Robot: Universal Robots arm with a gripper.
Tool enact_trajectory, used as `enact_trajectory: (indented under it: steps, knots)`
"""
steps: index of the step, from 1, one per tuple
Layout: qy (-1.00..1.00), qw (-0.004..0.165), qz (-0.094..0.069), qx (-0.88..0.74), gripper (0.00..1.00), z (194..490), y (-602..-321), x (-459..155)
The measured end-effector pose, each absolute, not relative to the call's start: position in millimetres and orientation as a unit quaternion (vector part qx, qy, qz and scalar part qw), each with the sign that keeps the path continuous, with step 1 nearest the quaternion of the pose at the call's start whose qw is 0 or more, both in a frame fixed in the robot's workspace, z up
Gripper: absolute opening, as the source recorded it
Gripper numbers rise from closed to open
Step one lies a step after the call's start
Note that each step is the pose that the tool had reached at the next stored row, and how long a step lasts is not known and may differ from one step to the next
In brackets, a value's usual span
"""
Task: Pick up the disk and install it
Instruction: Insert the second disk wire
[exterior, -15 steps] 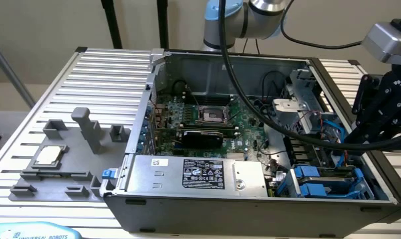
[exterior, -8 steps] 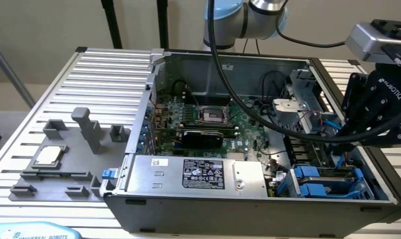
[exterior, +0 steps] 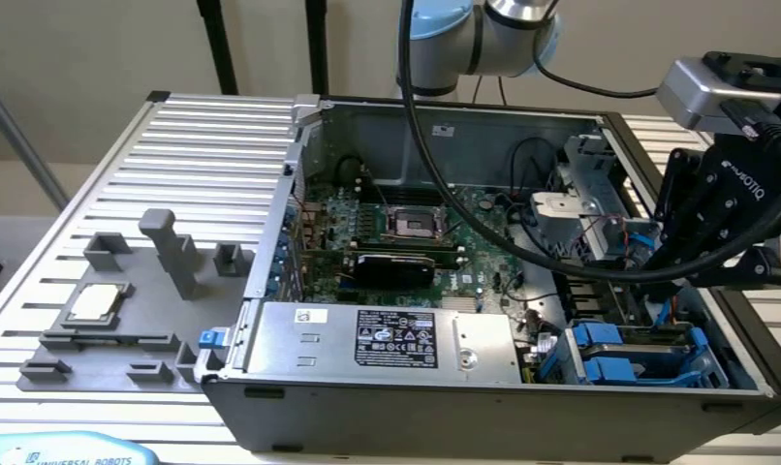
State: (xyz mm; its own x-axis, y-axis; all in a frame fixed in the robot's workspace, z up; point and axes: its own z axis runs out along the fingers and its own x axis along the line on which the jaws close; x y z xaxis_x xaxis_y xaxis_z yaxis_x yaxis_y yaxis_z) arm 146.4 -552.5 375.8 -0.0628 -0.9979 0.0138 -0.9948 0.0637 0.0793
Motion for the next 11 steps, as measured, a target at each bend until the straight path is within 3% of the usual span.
enact_trajectory:
  steps: [11]
  knots:
    - [-0.729, 0.034, -0.022, 0.684, 0.22, 368.4, -548.7, 145.8]
